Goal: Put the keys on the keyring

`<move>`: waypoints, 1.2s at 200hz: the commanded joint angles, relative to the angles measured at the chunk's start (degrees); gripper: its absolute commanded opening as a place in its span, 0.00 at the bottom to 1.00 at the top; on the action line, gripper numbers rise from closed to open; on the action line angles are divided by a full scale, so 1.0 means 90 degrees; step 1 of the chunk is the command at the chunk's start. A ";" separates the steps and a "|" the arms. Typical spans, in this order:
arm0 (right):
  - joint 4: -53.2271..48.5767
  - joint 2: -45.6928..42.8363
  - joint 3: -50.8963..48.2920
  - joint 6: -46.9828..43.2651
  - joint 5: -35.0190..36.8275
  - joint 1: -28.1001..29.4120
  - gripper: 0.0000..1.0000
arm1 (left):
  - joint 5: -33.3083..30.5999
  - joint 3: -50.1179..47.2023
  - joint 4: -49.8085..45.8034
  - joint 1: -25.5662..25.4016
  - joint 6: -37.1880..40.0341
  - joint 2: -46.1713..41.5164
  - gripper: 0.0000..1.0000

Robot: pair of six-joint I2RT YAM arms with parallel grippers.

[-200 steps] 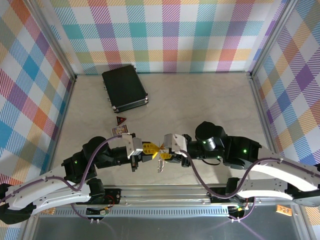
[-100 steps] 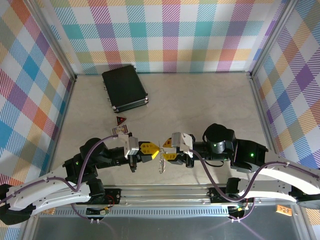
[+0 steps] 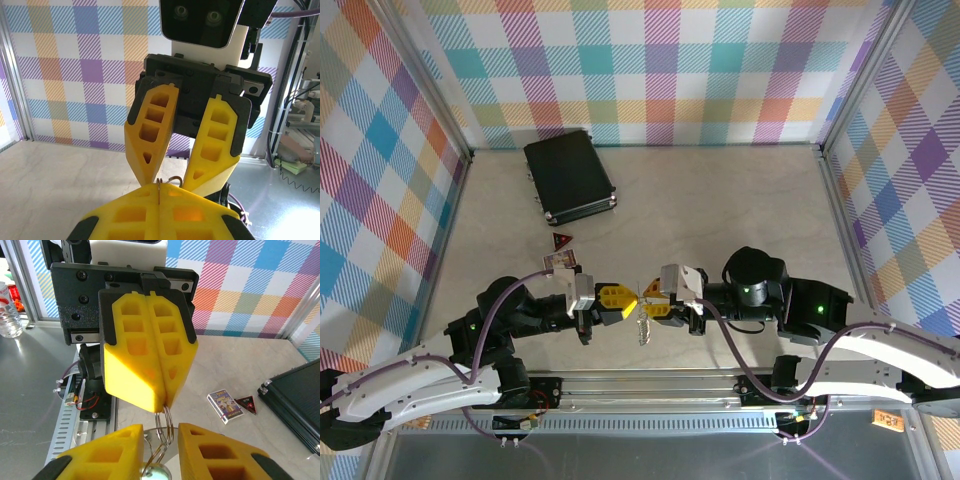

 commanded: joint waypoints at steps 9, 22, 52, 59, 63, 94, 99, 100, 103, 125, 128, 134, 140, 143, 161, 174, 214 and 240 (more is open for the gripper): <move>0.0297 0.0068 -0.0052 0.0127 0.0116 0.0046 0.24 | 0.0179 -0.0003 0.0451 0.0033 -0.0086 -0.0070 0.00; 0.0325 0.0090 -0.0037 0.0136 0.0150 0.0049 0.21 | 0.0178 -0.0002 0.0440 0.0028 -0.0076 -0.0080 0.00; 0.0288 0.0154 0.0002 0.0127 0.0327 0.0049 0.01 | 0.0168 -0.0021 0.0437 0.0027 -0.0079 -0.0098 0.00; 0.0273 0.0161 0.0019 0.0119 0.0376 0.0046 0.00 | 0.0155 -0.0013 0.0417 0.0027 -0.0073 -0.0100 0.00; 0.0257 0.0176 0.0029 0.0117 0.0401 0.0046 0.00 | 0.0151 -0.0016 0.0404 0.0029 -0.0061 -0.0106 0.00; 0.0065 0.0160 0.0122 -0.0013 0.0650 0.0041 0.00 | -0.0045 0.0167 -0.0146 0.0027 0.0104 -0.0119 0.00; -0.0012 0.0169 0.0171 -0.0054 0.0678 0.0047 0.00 | -0.0135 0.0239 -0.0366 0.0027 0.0170 -0.0106 0.00; -0.0039 0.0180 0.0179 -0.0057 0.0685 0.0051 0.00 | -0.0149 0.0255 -0.0412 0.0027 0.0180 -0.0103 0.00; -0.0091 0.0186 0.0213 -0.0088 0.0705 0.0054 0.00 | -0.0198 0.0305 -0.0551 0.0027 0.0228 -0.0093 0.03; -0.0515 0.0330 0.0460 -0.0303 0.0796 0.0052 0.00 | -0.0565 0.0631 -0.1514 0.0027 0.0468 0.0008 0.33; -0.0575 0.0371 0.0502 -0.0328 0.0815 0.0055 0.00 | -0.0615 0.0669 -0.1631 0.0029 0.0503 0.0021 0.34; -0.0702 0.0441 0.0585 -0.0386 0.0847 0.0048 0.00 | -0.0713 0.0729 -0.1839 0.0027 0.0547 0.0041 0.35; -0.0822 0.0521 0.0664 -0.0439 0.0898 0.0053 0.00 | -0.0805 0.0769 -0.2002 0.0027 0.0582 0.0073 0.35; -0.0871 0.0559 0.0703 -0.0460 0.0922 0.0053 0.00 | -0.0848 0.0793 -0.2084 0.0029 0.0601 0.0077 0.35; -0.1088 0.0748 0.0881 -0.0564 0.0942 0.0050 0.00 | -0.1019 0.0838 -0.2420 0.0027 0.0648 0.0125 0.34; -0.1143 0.0841 0.0949 -0.0600 0.0886 0.0050 0.00 | -0.1072 0.0823 -0.2406 0.0027 0.0654 0.0109 0.32; -0.1145 0.1018 0.1047 -0.0625 0.0764 0.0056 0.00 | -0.1086 0.0781 -0.2238 0.0035 0.0717 0.0256 0.25; -0.1202 0.1123 0.1090 -0.0624 0.0761 0.0055 0.00 | -0.0994 0.0784 -0.2216 0.0032 0.0736 0.0331 0.24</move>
